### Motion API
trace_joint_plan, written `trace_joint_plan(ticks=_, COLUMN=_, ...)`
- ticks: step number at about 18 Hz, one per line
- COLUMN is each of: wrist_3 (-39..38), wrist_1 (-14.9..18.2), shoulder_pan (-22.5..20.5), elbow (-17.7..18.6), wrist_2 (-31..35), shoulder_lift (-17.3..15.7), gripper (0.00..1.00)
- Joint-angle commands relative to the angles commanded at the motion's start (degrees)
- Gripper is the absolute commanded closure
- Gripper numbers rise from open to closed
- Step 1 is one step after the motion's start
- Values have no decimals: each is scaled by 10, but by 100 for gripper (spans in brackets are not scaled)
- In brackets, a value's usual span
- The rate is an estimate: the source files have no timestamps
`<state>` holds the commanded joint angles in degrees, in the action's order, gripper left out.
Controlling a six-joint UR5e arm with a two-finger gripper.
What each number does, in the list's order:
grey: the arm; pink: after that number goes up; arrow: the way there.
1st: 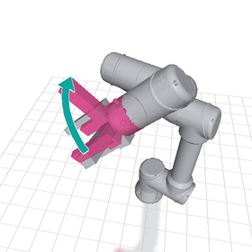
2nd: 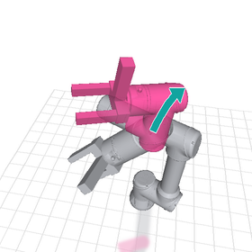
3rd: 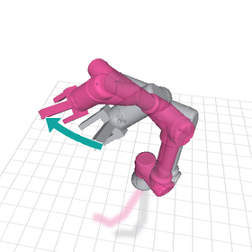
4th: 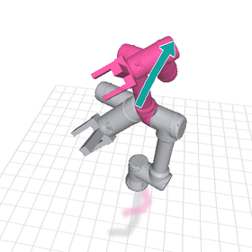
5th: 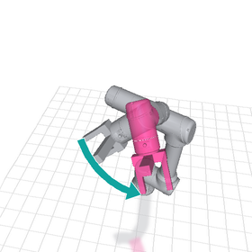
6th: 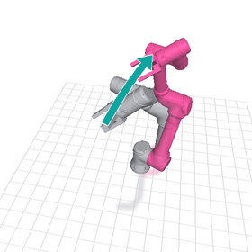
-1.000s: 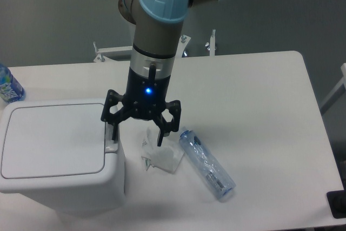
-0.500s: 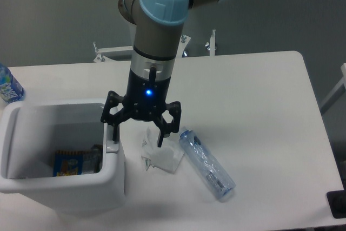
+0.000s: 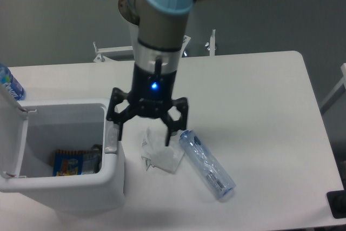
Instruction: Open the trash can
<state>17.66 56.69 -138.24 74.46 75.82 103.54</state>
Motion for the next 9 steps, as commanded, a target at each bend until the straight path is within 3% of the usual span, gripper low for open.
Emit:
trace_joint_plan(ticks=2, wrist_3=27, wrist_1=3, shoulder_pan=-13, elbow=-12, wrist_2=43, shoulder_lift=2, gripper=0)
trace_joint_plan(ticks=5, wrist_3=125, wrist_1=11, shoulder_pan=-29, elbow=0, wrist_2=103, shoulder_lift=0, gripper=0)
trace_joint_plan(ticks=9, wrist_3=241, wrist_1=56, shoulder_pan=-71, elbow=5, wrist_2=148, shoulder_lift=-2, gripper=0)
